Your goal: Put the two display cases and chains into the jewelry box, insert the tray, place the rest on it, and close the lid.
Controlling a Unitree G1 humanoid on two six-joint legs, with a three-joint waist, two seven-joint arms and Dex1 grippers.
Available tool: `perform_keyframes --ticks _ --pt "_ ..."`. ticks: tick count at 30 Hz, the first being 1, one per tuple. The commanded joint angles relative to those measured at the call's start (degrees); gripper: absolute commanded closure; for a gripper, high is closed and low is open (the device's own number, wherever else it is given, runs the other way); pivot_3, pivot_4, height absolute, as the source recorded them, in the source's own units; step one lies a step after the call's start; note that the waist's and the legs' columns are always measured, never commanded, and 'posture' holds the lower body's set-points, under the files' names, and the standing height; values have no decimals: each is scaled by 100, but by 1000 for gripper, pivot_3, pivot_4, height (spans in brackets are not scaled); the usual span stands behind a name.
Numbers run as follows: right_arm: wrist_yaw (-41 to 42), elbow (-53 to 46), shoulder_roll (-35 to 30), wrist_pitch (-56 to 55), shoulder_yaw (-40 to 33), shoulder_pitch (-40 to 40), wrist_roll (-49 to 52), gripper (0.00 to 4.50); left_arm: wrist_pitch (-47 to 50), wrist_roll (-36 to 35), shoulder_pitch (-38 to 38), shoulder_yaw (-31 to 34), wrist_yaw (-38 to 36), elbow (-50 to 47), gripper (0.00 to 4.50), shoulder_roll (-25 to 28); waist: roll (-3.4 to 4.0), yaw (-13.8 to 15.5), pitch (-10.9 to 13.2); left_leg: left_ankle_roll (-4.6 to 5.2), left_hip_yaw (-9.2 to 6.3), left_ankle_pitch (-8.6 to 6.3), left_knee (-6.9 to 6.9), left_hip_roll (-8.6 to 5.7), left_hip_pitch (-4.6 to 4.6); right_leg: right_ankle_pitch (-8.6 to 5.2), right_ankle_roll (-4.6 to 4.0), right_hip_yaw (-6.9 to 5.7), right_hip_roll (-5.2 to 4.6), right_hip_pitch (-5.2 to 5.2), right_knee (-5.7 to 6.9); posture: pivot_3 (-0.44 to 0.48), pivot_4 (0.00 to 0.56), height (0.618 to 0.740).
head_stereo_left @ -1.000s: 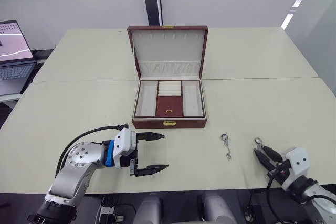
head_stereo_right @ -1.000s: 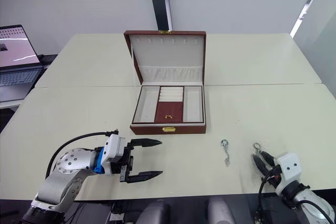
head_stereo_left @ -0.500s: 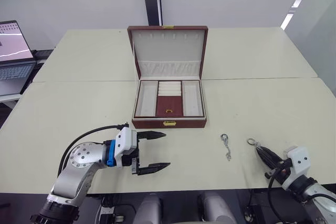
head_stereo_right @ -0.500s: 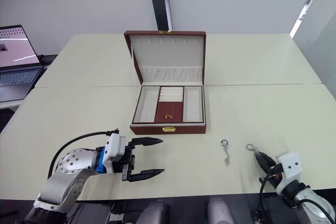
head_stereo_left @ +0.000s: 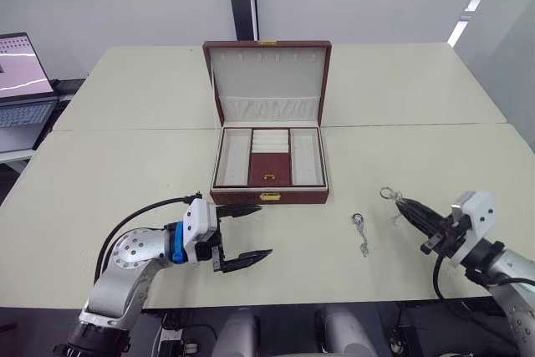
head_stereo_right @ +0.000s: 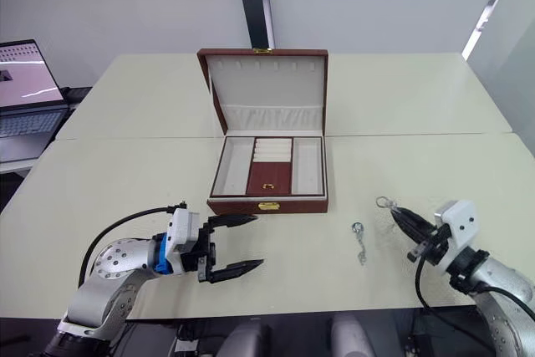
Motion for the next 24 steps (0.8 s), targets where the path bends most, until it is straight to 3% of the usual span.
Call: perform_keyframes --ticks 1,6,13,24 --pt "20 -262 -138 373 156 -637 357 4493 41 -15 137 188 338 -393 0 -54 -1 -3 1 0 1 0 0 0 0 0 0 0 0 0 0 0 150 740" --pt "113 65 -144 719 675 -1889 431 4493 234 -78 350 444 849 -706 0 -76 -2 -15 2 0 -1 0 1 0 -2 0 0 -1 0 -1 -1 0 150 740" --pt "324 957 460 828 1650 -3698 246 4493 585 -164 809 797 1613 -1427 0 -177 -3 -4 2 0 -2 0 -1 2 -8 0 -1 -2 1 -12 1 0 150 740" --pt "858 2481 1553 285 2706 -5344 -534 4493 1615 -379 1079 1324 3154 -2772 0 -453 -3 -13 2 -1 -5 0 0 3 -14 1 -1 -4 -1 -24 6 0 150 740"
